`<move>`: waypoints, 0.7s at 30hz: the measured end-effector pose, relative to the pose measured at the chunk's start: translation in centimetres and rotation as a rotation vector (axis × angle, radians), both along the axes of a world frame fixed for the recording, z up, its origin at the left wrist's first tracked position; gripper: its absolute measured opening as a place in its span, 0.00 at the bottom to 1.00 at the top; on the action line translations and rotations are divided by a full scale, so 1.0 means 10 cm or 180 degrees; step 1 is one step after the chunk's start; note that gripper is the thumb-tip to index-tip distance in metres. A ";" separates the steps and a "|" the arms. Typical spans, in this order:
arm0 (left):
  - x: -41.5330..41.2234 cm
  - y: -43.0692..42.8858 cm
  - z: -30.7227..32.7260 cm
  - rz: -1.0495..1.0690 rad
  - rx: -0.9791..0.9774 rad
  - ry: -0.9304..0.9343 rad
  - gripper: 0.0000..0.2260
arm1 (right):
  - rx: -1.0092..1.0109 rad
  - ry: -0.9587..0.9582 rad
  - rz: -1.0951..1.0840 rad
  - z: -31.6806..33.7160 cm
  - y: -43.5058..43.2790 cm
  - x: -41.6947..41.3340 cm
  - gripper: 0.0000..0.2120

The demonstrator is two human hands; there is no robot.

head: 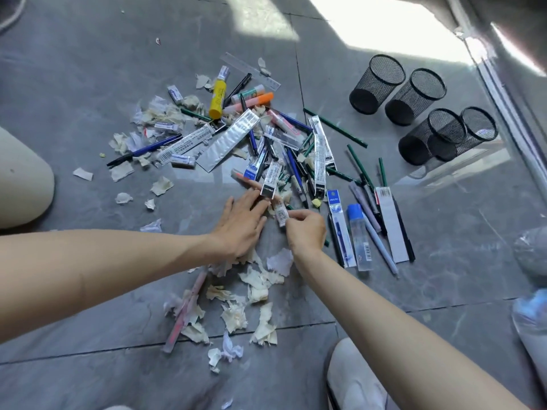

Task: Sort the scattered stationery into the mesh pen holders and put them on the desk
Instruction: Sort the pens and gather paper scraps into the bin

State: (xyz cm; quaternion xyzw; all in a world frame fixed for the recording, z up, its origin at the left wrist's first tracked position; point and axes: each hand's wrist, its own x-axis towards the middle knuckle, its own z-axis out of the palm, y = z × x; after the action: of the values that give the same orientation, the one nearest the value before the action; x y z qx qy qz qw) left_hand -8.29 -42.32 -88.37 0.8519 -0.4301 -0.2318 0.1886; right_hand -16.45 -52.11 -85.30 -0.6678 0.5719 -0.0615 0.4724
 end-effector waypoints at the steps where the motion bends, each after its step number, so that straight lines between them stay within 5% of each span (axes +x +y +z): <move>1: 0.01 -0.03 -0.01 0.0042 -0.0057 -0.0017 0.19 | -0.0033 -0.0001 -0.0003 0.00 -0.04 -0.03 0.08; 12: 0.08 -0.26 -0.05 -0.0184 -0.0482 -0.0288 0.20 | -0.0584 -0.0221 0.0137 0.02 -0.23 -0.14 0.05; 21: 0.10 -0.68 0.06 -0.0527 0.0198 -0.0751 0.19 | -0.0136 -0.0856 -0.1405 -0.06 -0.43 -0.19 0.11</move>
State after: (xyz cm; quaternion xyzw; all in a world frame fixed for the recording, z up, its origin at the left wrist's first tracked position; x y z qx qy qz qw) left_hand -7.25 -49.07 -87.80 0.8403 -0.5107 -0.1580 0.0905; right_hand -18.31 -56.38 -85.94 -0.5224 0.6345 -0.2635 0.5050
